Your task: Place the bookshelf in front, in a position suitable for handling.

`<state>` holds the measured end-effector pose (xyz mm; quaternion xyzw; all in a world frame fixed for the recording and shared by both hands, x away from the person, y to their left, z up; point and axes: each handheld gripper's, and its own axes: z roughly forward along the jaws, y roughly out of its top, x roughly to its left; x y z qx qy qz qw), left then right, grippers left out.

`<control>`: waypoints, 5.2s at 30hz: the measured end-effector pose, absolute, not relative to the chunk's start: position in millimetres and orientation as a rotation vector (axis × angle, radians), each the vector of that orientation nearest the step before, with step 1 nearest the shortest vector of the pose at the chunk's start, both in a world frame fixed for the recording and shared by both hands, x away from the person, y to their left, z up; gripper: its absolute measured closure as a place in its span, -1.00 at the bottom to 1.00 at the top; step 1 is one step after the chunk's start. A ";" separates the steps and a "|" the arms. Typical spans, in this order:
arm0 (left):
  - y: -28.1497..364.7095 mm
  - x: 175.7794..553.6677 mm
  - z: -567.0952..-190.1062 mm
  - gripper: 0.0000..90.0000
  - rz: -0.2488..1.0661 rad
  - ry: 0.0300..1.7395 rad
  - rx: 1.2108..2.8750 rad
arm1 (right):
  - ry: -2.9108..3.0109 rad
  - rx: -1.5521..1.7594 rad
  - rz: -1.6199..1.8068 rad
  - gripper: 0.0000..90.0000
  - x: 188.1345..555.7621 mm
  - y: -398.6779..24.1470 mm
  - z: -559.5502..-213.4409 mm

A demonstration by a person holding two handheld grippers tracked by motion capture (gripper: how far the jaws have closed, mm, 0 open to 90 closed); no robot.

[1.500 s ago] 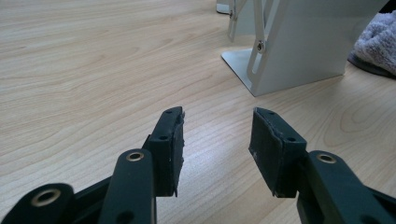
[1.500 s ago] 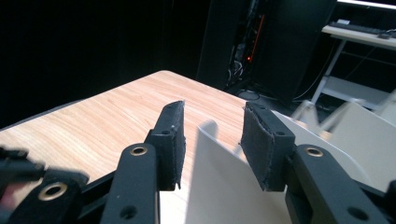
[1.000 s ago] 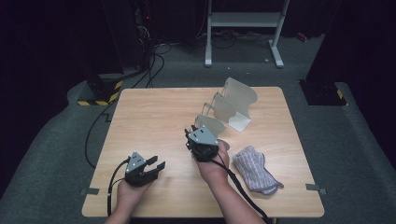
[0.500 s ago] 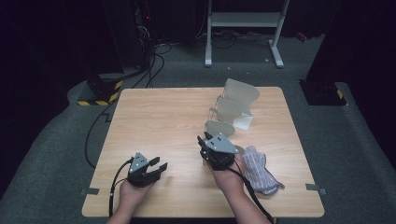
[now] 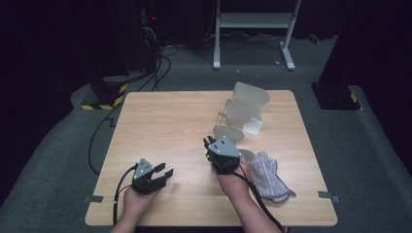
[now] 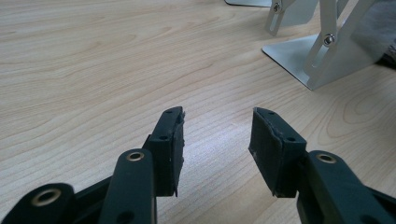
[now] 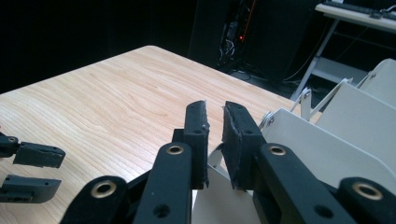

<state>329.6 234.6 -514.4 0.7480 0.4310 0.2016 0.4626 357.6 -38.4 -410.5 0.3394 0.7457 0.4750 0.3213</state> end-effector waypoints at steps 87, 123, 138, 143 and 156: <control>230.2 331.1 -520.6 0.21 0.488 1.052 1.889 | 1.949 0.914 1.314 0.61 339.6 -77.7 -454.9; 235.5 330.5 -518.6 0.20 0.495 1.068 1.881 | 1.864 0.961 1.318 0.36 377.9 -59.7 -422.2; 242.3 330.1 -519.5 0.20 0.483 1.085 1.863 | 1.984 0.976 1.165 0.55 438.1 3.3 -442.6; 241.8 330.8 -520.4 0.20 0.483 1.083 1.869 | 2.012 0.933 1.191 0.67 432.9 1.7 -440.8; 239.2 329.3 -519.7 0.20 0.488 1.076 1.875 | 2.046 0.804 1.278 0.72 379.3 -19.2 -444.5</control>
